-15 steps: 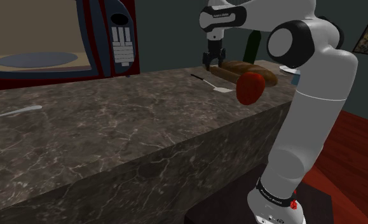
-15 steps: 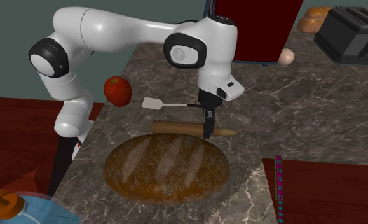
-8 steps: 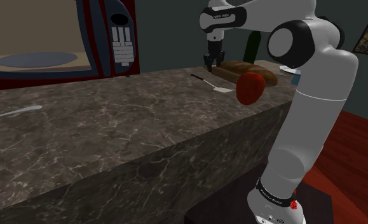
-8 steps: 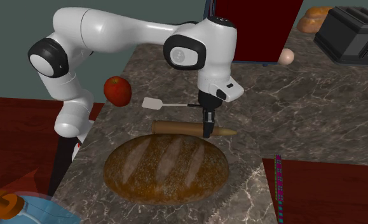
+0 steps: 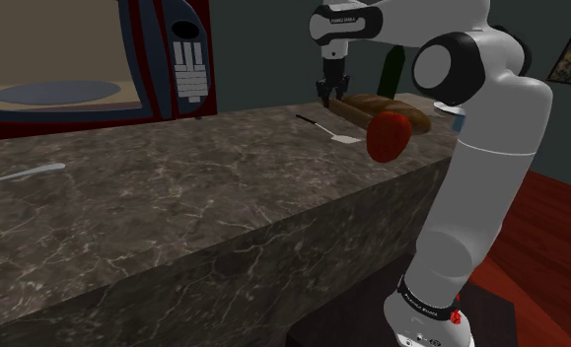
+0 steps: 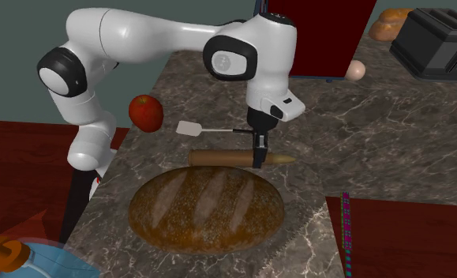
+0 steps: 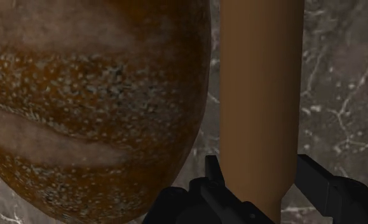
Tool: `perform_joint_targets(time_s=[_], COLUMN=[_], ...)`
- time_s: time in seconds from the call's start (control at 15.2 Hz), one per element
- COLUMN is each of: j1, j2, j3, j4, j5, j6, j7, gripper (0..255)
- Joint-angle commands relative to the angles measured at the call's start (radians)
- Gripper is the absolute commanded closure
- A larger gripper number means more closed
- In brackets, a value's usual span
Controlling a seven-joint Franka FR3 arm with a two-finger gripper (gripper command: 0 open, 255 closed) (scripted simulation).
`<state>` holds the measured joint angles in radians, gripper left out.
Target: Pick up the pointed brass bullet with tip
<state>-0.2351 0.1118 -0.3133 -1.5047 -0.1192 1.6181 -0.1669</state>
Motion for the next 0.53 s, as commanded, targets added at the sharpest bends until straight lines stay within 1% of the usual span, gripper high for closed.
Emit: perform_joint_targets(time_s=[0.0,0.46], j1=[-0.001,-0.008], j2=[0.006,0.043], j3=[-0.001,-0.004], j4=[0.034,0.177], j5=[0.002,0.013], j6=[-0.028,-0.134], j7=[-0.005,-0.025], gripper=[255,255])
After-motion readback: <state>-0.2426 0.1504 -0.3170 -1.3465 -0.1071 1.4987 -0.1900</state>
